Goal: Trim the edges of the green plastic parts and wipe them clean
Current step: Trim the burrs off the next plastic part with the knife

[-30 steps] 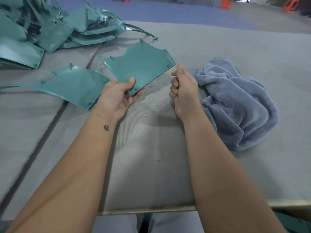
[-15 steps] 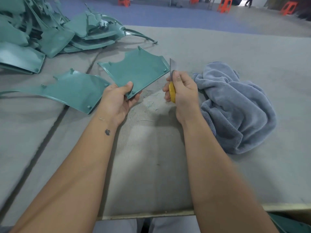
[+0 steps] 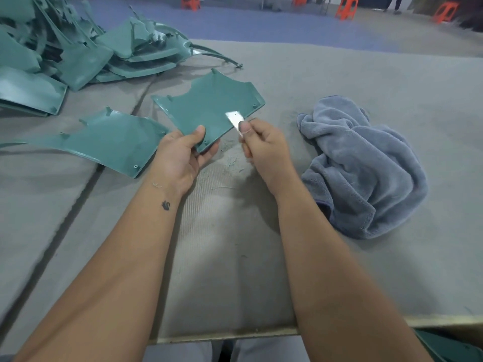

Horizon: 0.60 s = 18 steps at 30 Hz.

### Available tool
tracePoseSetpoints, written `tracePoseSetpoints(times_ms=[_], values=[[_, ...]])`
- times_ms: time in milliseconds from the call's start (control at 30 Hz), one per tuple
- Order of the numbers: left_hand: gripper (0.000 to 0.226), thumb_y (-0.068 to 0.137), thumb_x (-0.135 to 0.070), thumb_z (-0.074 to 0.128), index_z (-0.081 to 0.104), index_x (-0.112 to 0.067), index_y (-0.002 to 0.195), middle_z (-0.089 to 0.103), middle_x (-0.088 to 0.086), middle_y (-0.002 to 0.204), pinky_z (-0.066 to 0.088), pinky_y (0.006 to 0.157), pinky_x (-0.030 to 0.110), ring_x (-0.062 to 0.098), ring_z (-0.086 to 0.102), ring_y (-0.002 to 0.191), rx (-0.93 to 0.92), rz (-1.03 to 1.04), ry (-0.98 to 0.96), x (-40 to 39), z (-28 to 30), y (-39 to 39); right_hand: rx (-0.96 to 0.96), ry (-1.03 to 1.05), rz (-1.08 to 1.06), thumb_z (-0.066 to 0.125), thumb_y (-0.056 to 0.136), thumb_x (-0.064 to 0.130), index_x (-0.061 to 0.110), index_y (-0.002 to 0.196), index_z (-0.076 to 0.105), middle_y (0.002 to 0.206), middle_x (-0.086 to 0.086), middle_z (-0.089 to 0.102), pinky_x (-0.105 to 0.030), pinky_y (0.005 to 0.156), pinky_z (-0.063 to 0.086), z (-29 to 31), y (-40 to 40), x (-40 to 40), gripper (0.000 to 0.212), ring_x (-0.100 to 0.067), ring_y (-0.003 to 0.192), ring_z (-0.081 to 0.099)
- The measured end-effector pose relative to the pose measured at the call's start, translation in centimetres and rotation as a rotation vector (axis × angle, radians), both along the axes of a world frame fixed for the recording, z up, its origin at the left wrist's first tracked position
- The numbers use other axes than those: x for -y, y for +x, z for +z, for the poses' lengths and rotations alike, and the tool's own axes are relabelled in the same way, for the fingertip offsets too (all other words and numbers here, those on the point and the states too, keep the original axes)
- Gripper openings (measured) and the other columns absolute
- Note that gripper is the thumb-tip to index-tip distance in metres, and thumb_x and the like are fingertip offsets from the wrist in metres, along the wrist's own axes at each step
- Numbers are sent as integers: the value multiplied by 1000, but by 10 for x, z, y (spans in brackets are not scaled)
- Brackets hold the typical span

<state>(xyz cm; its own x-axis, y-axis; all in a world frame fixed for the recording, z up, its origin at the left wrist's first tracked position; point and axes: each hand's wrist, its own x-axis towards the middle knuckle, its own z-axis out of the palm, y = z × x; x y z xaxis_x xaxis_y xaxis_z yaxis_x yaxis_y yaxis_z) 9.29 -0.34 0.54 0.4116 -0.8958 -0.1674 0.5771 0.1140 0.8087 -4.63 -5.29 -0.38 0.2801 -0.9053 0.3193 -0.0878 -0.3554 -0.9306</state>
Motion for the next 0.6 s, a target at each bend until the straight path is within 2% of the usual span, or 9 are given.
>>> tracePoseSetpoints(times_ms=[100,133,200,267,300,333,433,533,600], values=[[9,97,-2,51,56,-9,99,67,7,95,55,60,22,17,67,77,-35,51,-63,0,1,1,82,45,-374,42,100,23,22,72,51,65,-4,51,-32,57,37,5,-6,0,30,-19,60,46],[9,98,-3,51,56,-9,101,67,7,95,55,61,22,16,67,75,-45,62,-98,-1,2,2,9,26,-495,40,100,25,23,76,51,72,-3,56,-33,62,40,5,-8,2,26,-22,68,52],[10,98,-4,50,56,-11,102,67,5,93,56,62,22,13,68,70,-50,63,-157,-2,4,1,-397,-31,-566,43,95,24,22,99,54,103,-5,61,-37,79,42,5,-12,4,13,-26,96,55],[12,99,-5,49,56,-14,101,69,2,90,56,62,24,12,68,68,-22,46,-187,-3,6,0,-815,-129,-460,51,85,21,18,134,42,145,-7,36,-42,103,27,0,-9,2,50,-29,130,33],[13,99,-5,49,57,-15,100,70,0,87,56,62,24,13,68,68,-2,32,-196,-4,7,-1,-877,-175,-406,52,81,20,18,142,33,153,-3,23,-44,107,18,-1,-5,0,64,-26,136,23],[13,99,-5,49,57,-16,99,71,-1,85,56,62,24,13,68,69,14,15,-204,-5,8,-3,-871,-217,-374,51,79,19,18,145,29,154,0,23,-45,107,14,0,1,-4,70,-23,136,24],[14,99,-6,48,57,-16,97,72,-3,81,56,61,24,13,68,68,34,-26,-202,-7,10,-5,-830,-248,-372,47,82,19,18,143,36,144,1,42,-49,108,19,7,2,-6,62,-19,128,37],[15,100,-6,47,57,-18,98,70,-2,84,56,60,24,12,67,66,29,-22,-172,-8,10,-5,-951,-275,-418,47,85,23,20,116,63,156,1,26,-50,109,18,23,-9,1,35,-21,138,24],[17,100,-7,46,57,-20,97,70,-4,82,56,60,23,12,67,65,23,-24,-149,-8,10,-4,-970,-283,-432,42,89,28,22,106,68,148,5,38,-46,105,20,38,-20,6,31,-19,134,31]])
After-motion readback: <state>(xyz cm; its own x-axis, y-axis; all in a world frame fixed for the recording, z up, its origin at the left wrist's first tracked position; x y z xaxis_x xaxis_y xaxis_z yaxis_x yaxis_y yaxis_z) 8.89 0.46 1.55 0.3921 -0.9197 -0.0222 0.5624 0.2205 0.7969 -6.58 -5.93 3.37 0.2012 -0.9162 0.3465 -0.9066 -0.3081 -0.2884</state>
